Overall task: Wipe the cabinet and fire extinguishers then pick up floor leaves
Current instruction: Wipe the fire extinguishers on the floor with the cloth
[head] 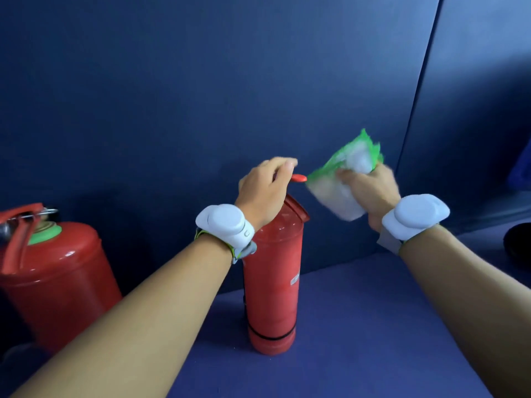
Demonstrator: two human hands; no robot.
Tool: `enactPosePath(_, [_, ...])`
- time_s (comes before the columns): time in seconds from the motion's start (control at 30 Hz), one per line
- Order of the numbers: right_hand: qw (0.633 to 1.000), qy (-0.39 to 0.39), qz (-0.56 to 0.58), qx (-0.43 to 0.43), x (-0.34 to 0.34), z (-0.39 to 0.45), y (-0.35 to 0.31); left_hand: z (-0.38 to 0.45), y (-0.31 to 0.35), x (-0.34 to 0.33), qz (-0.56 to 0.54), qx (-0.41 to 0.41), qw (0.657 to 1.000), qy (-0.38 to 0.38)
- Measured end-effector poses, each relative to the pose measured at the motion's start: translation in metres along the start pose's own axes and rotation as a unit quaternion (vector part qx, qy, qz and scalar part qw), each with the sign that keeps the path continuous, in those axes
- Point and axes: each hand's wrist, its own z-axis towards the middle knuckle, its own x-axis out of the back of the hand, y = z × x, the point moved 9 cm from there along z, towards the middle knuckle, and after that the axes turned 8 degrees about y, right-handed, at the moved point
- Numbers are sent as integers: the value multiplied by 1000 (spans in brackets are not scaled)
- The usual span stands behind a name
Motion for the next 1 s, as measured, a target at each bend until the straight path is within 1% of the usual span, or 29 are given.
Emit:
enactPosePath(0.03, [999,-29,0,-46,-14,-4,16,-3,-4,-1,11,-6,1000,-6])
enactPosePath(0.1, [981,-85,80,-154,-44,-18,37,-8,-10,-2,-1,-12,1000,-3])
enactPosePath(0.13, [969,-102,124,-186,-55,-26,36,-9,-11,-3,-7,-14,1000,7])
enactPosePath(0.17, [960,-120,154,-200,-64,-29,33,-12,-13,-3,-8,-18,1000,19])
enactPosePath(0.23, [943,-163,192,-216,-79,-33,24,-17,-12,-3,3,-42,998,46])
enactPosePath(0.3, [932,-189,221,-217,-83,-34,18,-20,-13,-1,6,-54,997,61])
enactPosePath(0.33, [931,-206,214,-213,-82,-36,19,-20,-14,-1,1,-55,996,64])
enactPosePath(0.47, [905,-295,204,-227,-68,-51,26,-19,-17,1,-24,-54,995,75])
enactPosePath(0.57, [894,-348,198,-199,-71,-56,25,-21,-19,0,-31,-44,995,83])
enactPosePath(0.63, [890,-335,231,-204,-80,-57,20,-22,-19,-1,-32,-45,994,91])
enactPosePath(0.73, [896,-263,280,-225,-94,-49,27,-23,-19,-2,-31,-49,994,97])
enactPosePath(0.77, [897,-255,285,-220,-95,-48,29,-23,-19,-2,-35,-51,993,101])
enactPosePath(0.9, [893,-309,277,-175,-75,-56,26,-23,-19,1,-56,-67,989,122])
enactPosePath(0.97, [905,-295,251,-175,-57,-50,41,-22,-20,1,-67,-75,987,124])
enactPosePath(1.0, [920,-262,230,-177,-47,-43,53,-20,-21,0,-70,-80,987,121])
